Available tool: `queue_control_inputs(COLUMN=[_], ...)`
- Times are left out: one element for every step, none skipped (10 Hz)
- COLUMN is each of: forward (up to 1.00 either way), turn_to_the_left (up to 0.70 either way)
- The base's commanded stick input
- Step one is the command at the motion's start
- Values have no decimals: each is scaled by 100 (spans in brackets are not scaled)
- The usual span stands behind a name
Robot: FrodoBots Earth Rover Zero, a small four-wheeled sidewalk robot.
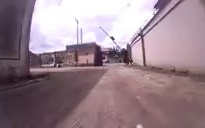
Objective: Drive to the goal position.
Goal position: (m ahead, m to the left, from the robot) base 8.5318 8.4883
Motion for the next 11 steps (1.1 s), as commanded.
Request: queue_control_inputs(forward=[70,70,70,70,70,70,70,70,70,70,70], turn_to_the_left=[4,4,4,4,4,4,4,4,4,4,4])
